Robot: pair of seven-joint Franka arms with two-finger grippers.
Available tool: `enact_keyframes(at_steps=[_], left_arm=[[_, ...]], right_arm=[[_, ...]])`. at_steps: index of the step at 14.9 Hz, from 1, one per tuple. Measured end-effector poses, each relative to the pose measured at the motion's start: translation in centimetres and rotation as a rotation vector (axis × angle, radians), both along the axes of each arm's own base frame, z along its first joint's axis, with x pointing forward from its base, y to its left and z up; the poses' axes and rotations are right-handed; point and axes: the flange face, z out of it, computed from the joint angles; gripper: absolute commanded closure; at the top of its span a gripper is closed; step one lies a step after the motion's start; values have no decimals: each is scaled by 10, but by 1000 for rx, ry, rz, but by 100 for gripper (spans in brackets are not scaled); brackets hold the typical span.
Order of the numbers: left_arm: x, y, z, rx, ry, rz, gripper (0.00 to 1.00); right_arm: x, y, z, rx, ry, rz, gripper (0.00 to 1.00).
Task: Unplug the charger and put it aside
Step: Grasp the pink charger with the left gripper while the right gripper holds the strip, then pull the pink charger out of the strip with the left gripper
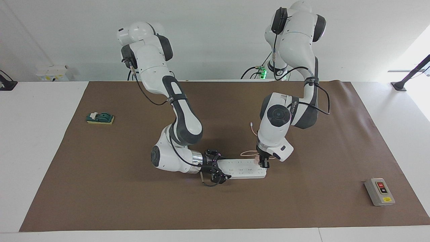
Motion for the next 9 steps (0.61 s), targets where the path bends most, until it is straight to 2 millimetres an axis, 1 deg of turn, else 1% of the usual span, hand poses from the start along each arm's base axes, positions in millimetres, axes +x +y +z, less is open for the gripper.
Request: enact_keyframes(at_steps=[5, 7, 8, 9], left_arm=[[0, 0, 1, 0, 0, 2, 100], [0, 0, 5, 0, -1, -1, 100], [0, 0, 15, -2, -6, -5, 100], [-1, 1, 33, -4, -15, -7, 100]], right_arm=[[0, 0, 0, -1, -2, -1, 44], [0, 0, 0, -1, -3, -1, 44], [0, 0, 0, -1, -3, -1, 44], [0, 0, 0, -1, -3, -1, 44]])
